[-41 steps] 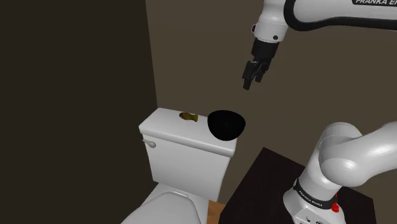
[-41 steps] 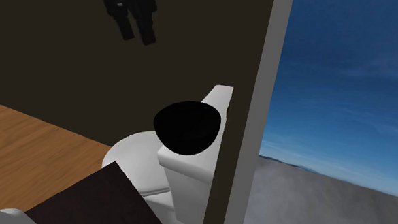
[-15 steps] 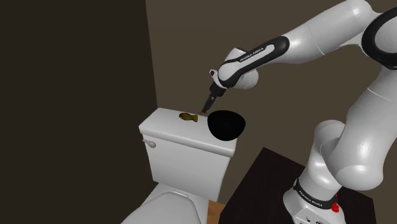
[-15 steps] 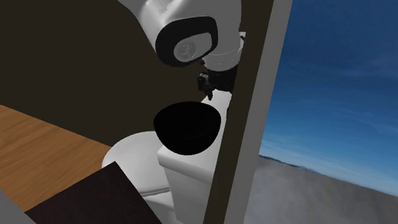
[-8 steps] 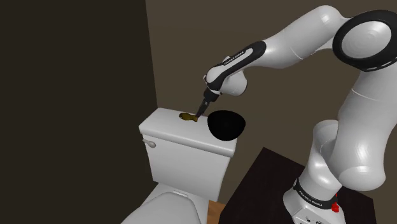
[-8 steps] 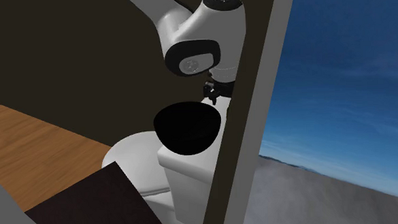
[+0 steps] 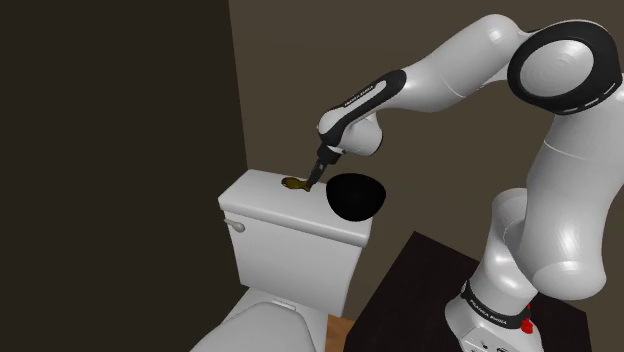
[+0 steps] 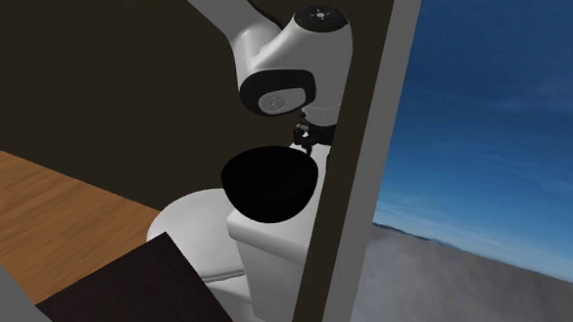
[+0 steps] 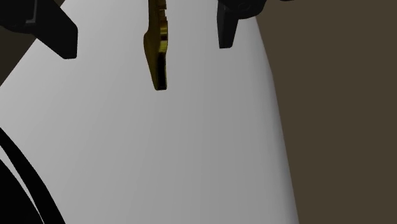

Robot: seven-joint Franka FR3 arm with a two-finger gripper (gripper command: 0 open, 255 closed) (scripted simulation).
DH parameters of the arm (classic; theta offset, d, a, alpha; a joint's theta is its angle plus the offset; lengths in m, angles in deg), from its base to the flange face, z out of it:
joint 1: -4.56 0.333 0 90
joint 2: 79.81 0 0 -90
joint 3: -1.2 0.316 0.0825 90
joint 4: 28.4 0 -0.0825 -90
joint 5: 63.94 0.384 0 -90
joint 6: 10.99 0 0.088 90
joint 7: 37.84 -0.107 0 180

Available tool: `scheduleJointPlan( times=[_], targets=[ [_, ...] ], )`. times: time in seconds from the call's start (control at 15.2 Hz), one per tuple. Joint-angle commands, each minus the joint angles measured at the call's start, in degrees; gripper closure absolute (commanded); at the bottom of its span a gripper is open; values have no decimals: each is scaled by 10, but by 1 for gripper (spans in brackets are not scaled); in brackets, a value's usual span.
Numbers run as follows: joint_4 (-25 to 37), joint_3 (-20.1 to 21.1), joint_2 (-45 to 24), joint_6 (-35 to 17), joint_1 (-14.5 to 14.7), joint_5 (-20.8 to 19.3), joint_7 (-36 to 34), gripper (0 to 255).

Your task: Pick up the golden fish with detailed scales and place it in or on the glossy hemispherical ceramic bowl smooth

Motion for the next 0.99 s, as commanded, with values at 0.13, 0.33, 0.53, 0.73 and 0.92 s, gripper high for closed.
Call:
scheduleJointPlan(
  times=[0.13, 0.33, 0.53, 0.73, 0.92],
  targets=[
    [0, 0, 0, 0, 0, 0, 0, 255],
    [0, 0, 0, 0, 0, 0, 0, 255],
    [0, 0, 0, 0, 0, 0, 0, 255],
    [0, 0, 0, 0, 0, 0, 0, 255],
    [1, -6, 19, 13, 2, -39, -33, 255]
  ],
)
